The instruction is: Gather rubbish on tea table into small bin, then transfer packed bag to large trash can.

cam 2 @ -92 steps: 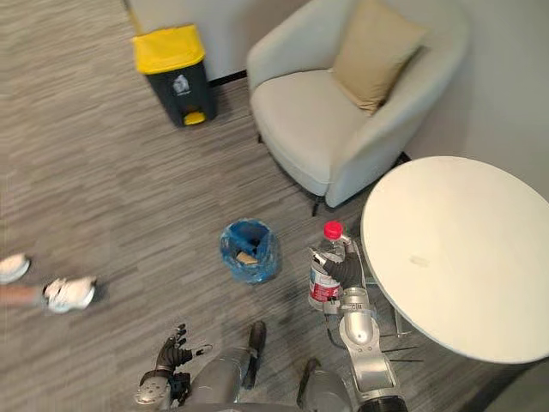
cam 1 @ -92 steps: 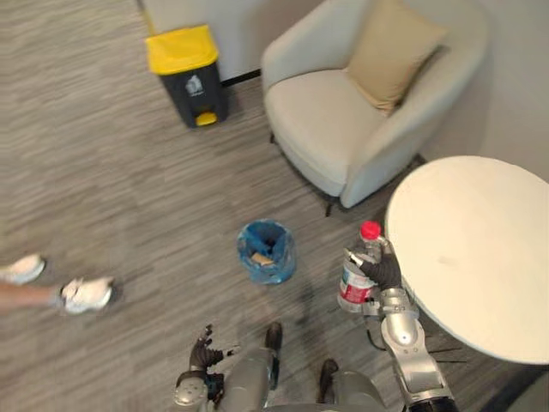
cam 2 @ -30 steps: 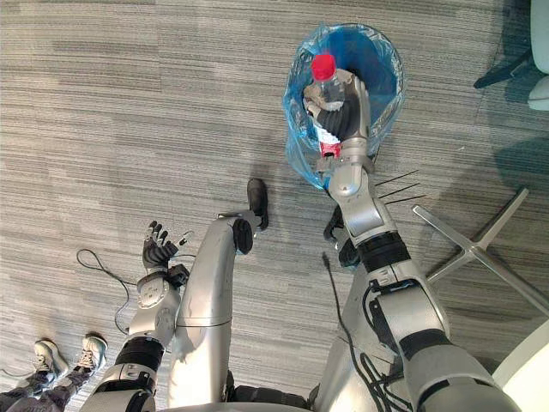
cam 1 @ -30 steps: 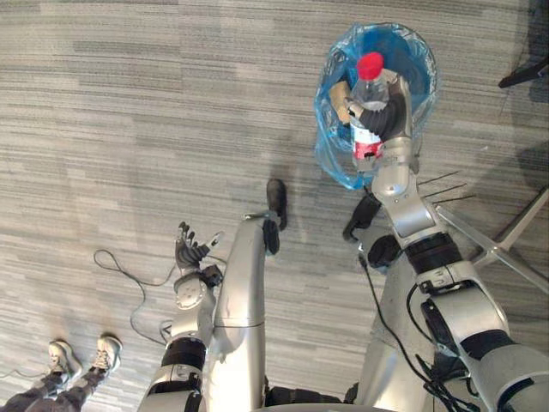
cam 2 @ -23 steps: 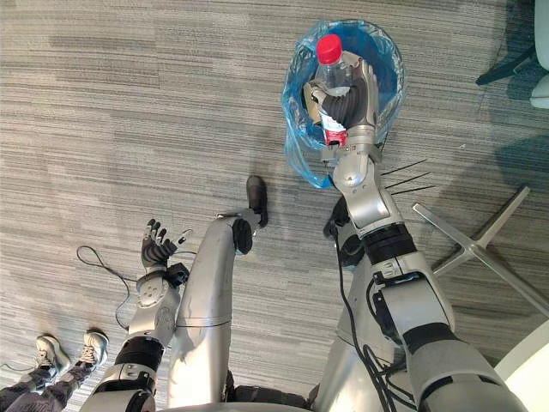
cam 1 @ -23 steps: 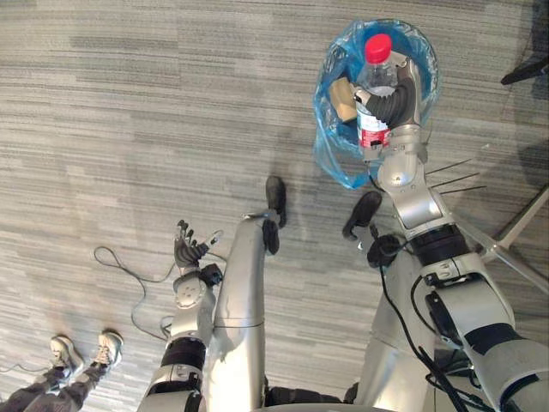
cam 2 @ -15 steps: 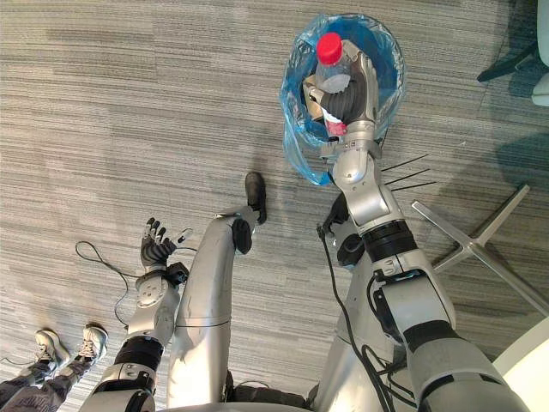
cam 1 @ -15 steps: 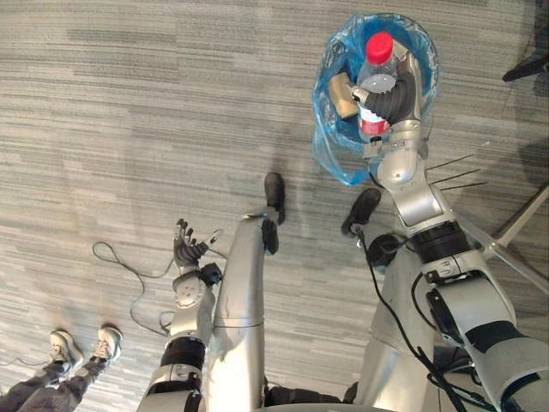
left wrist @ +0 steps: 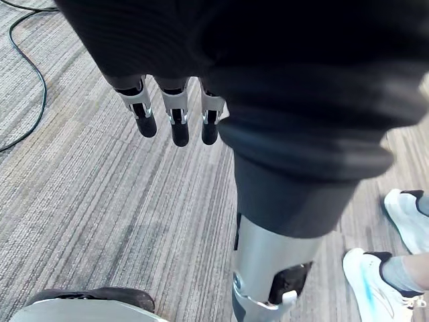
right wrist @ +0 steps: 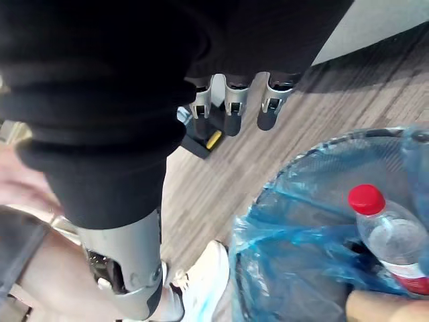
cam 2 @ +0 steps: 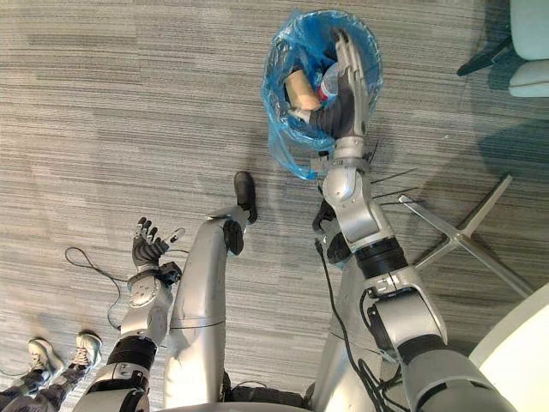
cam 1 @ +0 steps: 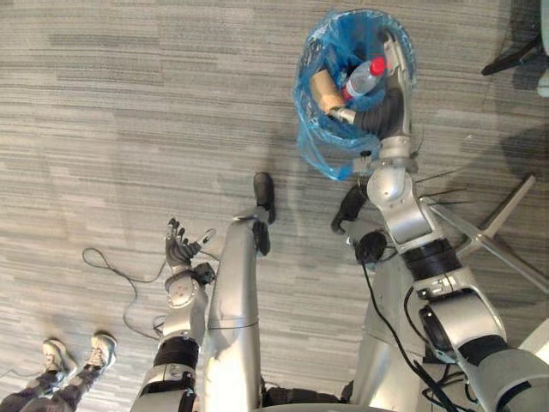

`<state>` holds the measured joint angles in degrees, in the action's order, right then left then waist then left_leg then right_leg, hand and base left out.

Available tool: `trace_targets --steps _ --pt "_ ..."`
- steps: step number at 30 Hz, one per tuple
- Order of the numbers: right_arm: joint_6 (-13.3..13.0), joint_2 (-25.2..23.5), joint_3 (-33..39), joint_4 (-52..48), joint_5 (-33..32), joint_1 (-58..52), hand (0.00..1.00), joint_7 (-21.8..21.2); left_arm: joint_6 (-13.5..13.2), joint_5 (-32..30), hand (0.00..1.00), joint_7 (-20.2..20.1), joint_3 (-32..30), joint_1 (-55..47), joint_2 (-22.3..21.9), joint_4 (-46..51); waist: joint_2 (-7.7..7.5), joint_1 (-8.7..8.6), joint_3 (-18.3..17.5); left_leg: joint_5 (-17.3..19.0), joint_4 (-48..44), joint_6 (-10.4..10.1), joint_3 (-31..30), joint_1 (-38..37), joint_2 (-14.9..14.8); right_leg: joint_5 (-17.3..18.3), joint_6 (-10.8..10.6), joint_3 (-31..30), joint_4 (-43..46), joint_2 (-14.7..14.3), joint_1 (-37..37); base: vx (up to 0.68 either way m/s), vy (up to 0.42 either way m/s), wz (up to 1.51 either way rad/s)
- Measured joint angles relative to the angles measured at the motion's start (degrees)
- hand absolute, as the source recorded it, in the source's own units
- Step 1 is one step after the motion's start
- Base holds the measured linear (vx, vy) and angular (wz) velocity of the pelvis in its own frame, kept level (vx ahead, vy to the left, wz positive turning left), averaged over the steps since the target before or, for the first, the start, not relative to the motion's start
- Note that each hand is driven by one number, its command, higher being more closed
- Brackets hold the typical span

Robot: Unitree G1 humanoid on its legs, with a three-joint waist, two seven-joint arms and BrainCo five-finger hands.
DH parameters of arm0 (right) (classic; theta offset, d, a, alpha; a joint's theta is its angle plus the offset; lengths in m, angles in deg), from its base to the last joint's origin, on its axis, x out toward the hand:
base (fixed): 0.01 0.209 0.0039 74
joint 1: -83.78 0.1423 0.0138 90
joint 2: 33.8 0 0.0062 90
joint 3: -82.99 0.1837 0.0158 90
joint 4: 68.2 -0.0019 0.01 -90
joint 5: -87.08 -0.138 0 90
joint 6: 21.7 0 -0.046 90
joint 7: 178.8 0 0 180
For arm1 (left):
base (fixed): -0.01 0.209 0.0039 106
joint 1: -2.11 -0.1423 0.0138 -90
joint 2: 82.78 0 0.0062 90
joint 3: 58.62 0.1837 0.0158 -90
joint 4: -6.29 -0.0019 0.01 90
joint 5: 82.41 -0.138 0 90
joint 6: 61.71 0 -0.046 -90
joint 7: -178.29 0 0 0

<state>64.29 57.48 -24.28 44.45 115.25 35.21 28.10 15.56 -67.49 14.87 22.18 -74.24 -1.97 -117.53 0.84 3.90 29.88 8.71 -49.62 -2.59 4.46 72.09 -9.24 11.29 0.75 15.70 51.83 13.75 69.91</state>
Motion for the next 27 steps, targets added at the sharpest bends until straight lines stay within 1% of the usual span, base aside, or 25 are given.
trace_targets --steps 1,3,7,10,11,16,19,22,27 --pt "0.03 -0.06 -1.59 2.28 1.86 -0.56 0.00 -1.02 -0.03 -0.13 0.00 -0.02 0.08 0.02 0.12 0.00 -0.27 -0.02 0.05 -0.23 0.85 -0.35 0.04 -0.67 0.10 -0.24 -0.16 0.10 -0.76 -0.05 -0.64 -0.04 0.003 0.03" --pt "0.11 -0.02 -3.72 5.88 4.24 -0.68 0.00 -2.18 -0.07 -0.55 0.00 -0.01 0.16 0.04 0.11 -0.08 -0.45 0.01 0.03 -1.08 2.48 -0.21 0.18 -1.35 0.26 -0.73 -0.41 0.35 -2.03 -0.09 -1.33 -0.03 0.001 0.07" --pt "0.60 -0.78 -6.59 12.67 8.41 0.65 0.00 -4.29 -0.50 -0.93 0.00 0.07 0.90 0.25 0.03 -0.62 -0.45 0.15 0.04 -2.71 4.95 -0.15 -0.01 -1.92 0.75 -1.39 0.19 1.25 -3.34 0.18 -1.92 -0.02 -0.011 0.12" --pt "1.45 -0.67 -7.31 16.11 8.53 2.22 0.00 -4.61 -1.10 -0.91 0.00 0.16 1.19 0.86 -0.03 -1.50 -0.45 0.21 0.04 -3.16 5.81 -0.50 -0.44 -1.74 1.18 -1.37 0.21 1.54 -3.55 0.31 -1.76 -0.01 -0.023 0.12" --pt "2.28 -0.52 -7.44 17.74 8.54 3.54 0.00 -4.59 -1.43 -0.90 0.00 0.29 1.25 1.06 -0.03 -1.63 -0.45 0.27 0.04 -3.18 5.82 -0.54 -0.66 -1.28 1.19 -1.35 0.18 1.77 -3.56 0.31 -1.45 -0.01 -0.012 0.04" --pt "3.30 0.64 -7.32 21.12 8.51 6.15 0.00 -4.44 -1.65 -0.88 0.00 1.09 1.24 1.24 -0.23 -1.73 -0.44 0.50 0.04 -3.41 5.72 -0.33 -0.99 0.25 1.27 -1.40 0.27 2.11 -3.34 0.35 -0.18 0.00 -0.003 0.01" --pt "3.35 0.58 -7.17 21.51 8.48 5.33 0.00 -4.35 -1.63 -0.89 0.00 1.13 1.15 1.35 -0.82 -1.73 -0.44 1.43 0.04 -3.46 5.72 -0.39 -1.05 0.13 1.26 -1.34 0.30 2.14 -3.06 0.35 -0.19 0.00 0.000 0.00" --pt "3.32 0.26 -6.09 20.59 8.41 5.01 0.00 -4.00 -1.55 -0.89 0.00 1.13 1.00 1.36 -1.10 -1.73 -0.44 1.53 0.03 -3.55 5.70 -0.52 -1.13 -0.17 1.25 -1.30 0.34 2.14 -2.95 0.35 -0.41 0.00 0.000 0.00" --pt "3.27 -0.40 -1.41 10.50 7.71 0.41 0.00 -1.74 -1.01 -0.89 0.00 1.10 0.67 1.33 -1.51 -1.71 -0.45 1.52 0.03 -3.58 5.72 -0.57 -1.18 -2.19 1.25 -1.30 0.34 2.13 -3.08 0.36 -2.45 -0.01 -0.003 0.00"
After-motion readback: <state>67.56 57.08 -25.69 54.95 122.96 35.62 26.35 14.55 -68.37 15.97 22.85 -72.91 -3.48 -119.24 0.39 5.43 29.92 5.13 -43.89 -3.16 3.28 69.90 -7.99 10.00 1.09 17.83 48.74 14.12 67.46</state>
